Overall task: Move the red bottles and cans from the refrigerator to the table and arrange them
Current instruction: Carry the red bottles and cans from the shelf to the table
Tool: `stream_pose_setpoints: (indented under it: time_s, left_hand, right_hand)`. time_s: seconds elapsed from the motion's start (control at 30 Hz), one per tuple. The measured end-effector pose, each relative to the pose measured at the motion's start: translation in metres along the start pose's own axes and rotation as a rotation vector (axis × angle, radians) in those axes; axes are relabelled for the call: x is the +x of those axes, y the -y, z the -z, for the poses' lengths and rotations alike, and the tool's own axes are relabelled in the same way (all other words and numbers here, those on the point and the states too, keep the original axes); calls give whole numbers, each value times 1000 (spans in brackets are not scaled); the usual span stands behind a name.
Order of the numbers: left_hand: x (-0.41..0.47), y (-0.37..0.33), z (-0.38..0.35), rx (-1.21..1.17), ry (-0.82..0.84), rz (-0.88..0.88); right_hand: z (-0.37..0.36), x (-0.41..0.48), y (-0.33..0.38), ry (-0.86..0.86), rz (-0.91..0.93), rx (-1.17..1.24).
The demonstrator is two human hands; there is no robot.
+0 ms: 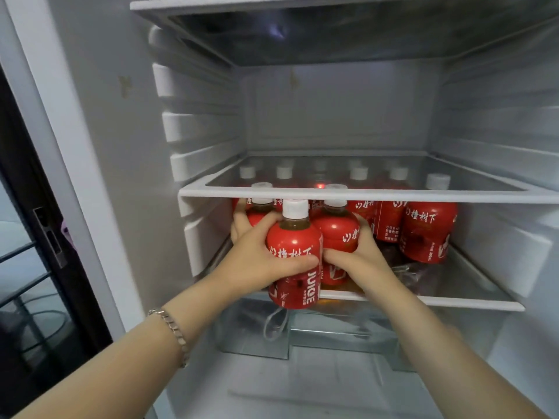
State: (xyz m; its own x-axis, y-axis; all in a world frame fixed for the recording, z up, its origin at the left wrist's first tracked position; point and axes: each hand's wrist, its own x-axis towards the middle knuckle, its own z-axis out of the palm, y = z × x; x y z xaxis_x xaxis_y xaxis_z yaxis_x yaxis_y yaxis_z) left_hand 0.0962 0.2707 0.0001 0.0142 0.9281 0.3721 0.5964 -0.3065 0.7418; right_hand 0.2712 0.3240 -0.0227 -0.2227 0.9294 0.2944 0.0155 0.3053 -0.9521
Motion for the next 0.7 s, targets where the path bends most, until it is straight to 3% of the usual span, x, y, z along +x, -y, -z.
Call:
stream_pose_setpoints:
  time_s: [0.23,0.47,0.7]
  left_hand:
    - [-10,2,-5,-75,-19,10]
    - [-11,2,3,-121,24,-3]
    - [-23,16,13,-425,173,-67]
  right_hand:
    - [5,-16,-1,43,1,66]
    - [-12,-40,0,-28,250,-392]
    - [-29,-40,5,24,238,-373]
